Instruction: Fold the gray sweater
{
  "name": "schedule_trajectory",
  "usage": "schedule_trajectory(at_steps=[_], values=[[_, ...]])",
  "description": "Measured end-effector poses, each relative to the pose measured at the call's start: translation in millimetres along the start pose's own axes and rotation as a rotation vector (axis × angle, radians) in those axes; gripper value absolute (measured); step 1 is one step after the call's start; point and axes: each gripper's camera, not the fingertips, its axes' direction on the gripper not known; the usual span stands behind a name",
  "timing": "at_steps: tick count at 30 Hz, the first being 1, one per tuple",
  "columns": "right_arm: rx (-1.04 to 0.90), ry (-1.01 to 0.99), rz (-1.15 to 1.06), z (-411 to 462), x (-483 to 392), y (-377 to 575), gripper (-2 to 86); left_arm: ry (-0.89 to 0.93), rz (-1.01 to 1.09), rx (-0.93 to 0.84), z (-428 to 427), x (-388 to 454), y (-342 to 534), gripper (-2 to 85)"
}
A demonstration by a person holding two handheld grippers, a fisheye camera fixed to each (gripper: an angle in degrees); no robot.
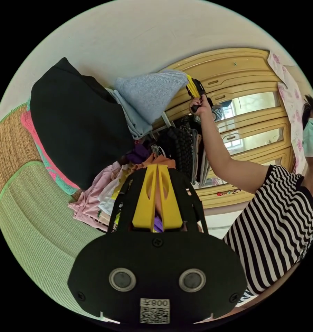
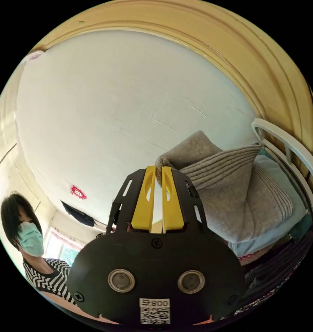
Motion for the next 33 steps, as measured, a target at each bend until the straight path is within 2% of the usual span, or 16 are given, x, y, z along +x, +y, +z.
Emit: schedule_trajectory(at_steps=[4,9,14,20,23,27,31,33], values=[[0.033,-0.053,-0.127,-28.8,-93.0,-45.0,2.5,0.006,0.017,0.063,-18.8,12.7,43.0,0.2],[0.104,-0.241,-0.305,-69.1,-225.5,-88.2,2.3,0.015,0.038,0.188,-57.6,31.6,120.5,0.2],[0.072,-0.431,-0.526,-78.1,-412.9,-110.9,2.3,0.056,0.08,0.334,-100.5,53.4,199.6,0.2],[0.034,-0.673,-0.677,-67.5,-608.5,-99.0,2.3,0.078,0.242,0.524,-170.3,101.2,304.7,0.7],[0.019,-0.676,-0.72,-53.4,-697.4,-74.6,2.2,0.078,0.329,0.606,-209.7,128.7,365.7,1.6],[-0.057,-0.677,-0.689,-12.7,-775.0,-38.2,2.2,0.072,0.428,0.692,-264.4,171.0,454.8,6.1],[-0.189,-0.625,-0.63,55.2,-848.7,27.3,2.1,0.027,0.513,0.673,-296.4,215.1,513.1,9.6],[-0.263,-0.614,-0.6,89.2,-875.5,58.6,2.1,-0.058,0.562,0.616,-307.5,247.7,541.8,11.5]])
